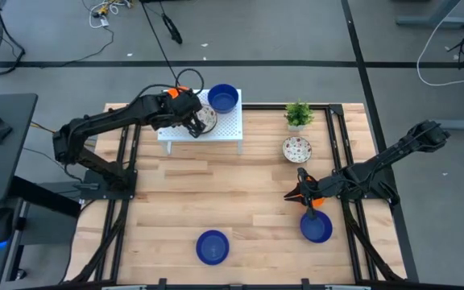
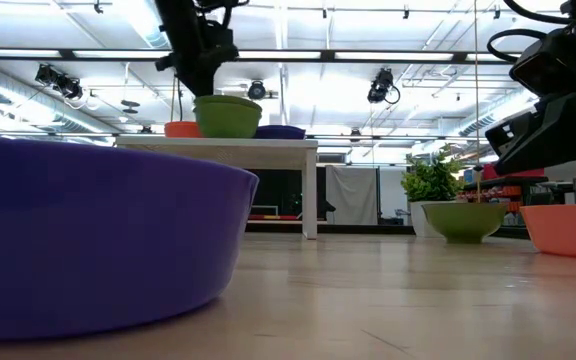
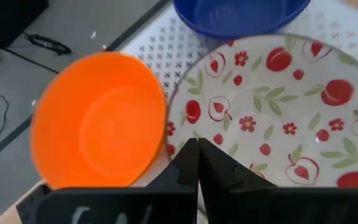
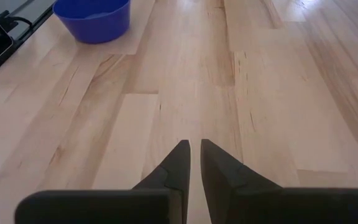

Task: Pick & Place Mini bowls
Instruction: Stack the red pattern bowl on top of the red pattern bowl on the shelf, then stack the orange bowl on top of the orange bowl on the shelf, then stack the blue bowl on top of the blue bowl on the shelf

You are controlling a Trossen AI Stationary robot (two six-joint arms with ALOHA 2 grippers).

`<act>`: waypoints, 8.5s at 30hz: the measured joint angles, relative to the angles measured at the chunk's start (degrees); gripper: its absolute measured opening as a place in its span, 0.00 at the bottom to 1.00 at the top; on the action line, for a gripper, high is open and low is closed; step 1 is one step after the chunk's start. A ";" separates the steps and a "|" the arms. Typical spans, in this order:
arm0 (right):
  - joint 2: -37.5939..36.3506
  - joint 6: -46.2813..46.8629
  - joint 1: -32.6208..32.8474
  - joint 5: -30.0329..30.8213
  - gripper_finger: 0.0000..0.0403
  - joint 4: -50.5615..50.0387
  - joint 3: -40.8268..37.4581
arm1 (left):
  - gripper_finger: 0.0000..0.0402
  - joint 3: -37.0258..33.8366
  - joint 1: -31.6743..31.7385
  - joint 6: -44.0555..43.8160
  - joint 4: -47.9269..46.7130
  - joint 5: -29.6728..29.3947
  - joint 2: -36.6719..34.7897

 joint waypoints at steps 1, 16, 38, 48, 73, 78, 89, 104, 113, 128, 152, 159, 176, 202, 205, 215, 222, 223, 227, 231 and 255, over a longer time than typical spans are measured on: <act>-0.01 0.00 -0.02 0.00 0.10 -0.01 0.01 | 0.02 -0.02 -0.66 0.35 0.86 -0.33 -0.71; -4.17 4.11 0.04 9.44 0.10 -1.78 0.01 | 0.01 -11.58 -28.73 -1.78 22.53 -16.33 -6.65; -14.37 11.75 0.22 -8.51 0.02 -44.83 20.40 | 0.02 -39.81 -46.96 7.67 102.92 -15.50 16.99; -3.08 25.78 0.07 -14.12 0.22 -48.50 18.87 | 0.02 -32.79 -47.02 7.72 103.27 -11.60 26.28; 19.85 5.74 0.19 -9.25 0.04 -33.21 21.41 | 0.13 -26.01 -41.39 18.22 100.76 0.77 27.37; 22.82 -13.60 0.20 -13.07 0.02 -30.71 27.17 | 0.38 -16.66 -39.49 24.15 85.58 12.38 27.37; 25.54 -40.89 0.20 -17.75 0.02 -31.20 33.61 | 0.63 -5.18 -37.85 31.98 59.48 22.08 27.37; 25.35 -43.69 0.22 -18.57 0.02 -29.25 34.20 | 0.41 -5.10 -36.81 38.05 56.21 19.97 28.77; 25.36 -45.25 -0.77 -19.17 0.02 -27.83 34.15 | 0.22 -5.22 -36.31 38.35 55.27 24.27 28.75; 23.35 -44.64 -1.12 -15.16 0.30 -22.12 34.55 | 0.01 -5.13 -36.13 35.49 55.42 30.87 28.90; 11.75 -13.46 15.71 -9.86 0.38 -13.50 21.92 | 0.01 31.78 -36.48 7.97 -4.96 13.42 26.70; 11.88 -13.46 15.69 -7.18 0.32 0.68 12.19 | 0.01 49.58 -30.66 -5.19 -35.20 3.16 26.52; 11.88 -13.92 15.34 -7.00 0.25 1.83 11.86 | 0.01 38.56 4.42 1.97 -32.06 -1.35 16.70; 11.88 -14.16 15.30 -6.99 0.25 1.86 11.86 | 0.03 20.58 14.82 5.85 -15.46 11.61 15.89; 11.88 -14.35 15.26 -6.97 0.25 1.96 11.86 | 0.03 20.08 14.84 5.92 -14.94 11.77 15.89; 11.88 -14.58 15.23 -6.97 0.25 1.99 11.86 | 0.11 18.67 14.80 6.55 -13.60 15.17 15.89; 11.88 -15.02 15.23 -6.96 0.25 2.10 11.86 | 0.23 18.70 14.80 6.53 -13.50 14.78 15.89; 11.88 -15.04 15.23 -6.97 0.25 2.10 11.86 | 0.26 18.76 14.80 6.53 -13.54 14.78 15.89; 11.88 -15.04 15.23 -6.97 0.25 2.12 11.86 | 0.35 21.03 14.82 6.93 -13.82 15.87 15.92; 11.88 -15.04 14.97 -6.97 0.25 2.10 11.86 | 0.39 25.38 14.62 7.41 -13.87 16.20 15.92; 11.92 -12.30 14.53 -5.05 0.25 8.17 8.62 | 0.11 -10.78 -29.26 7.40 28.08 3.72 -4.34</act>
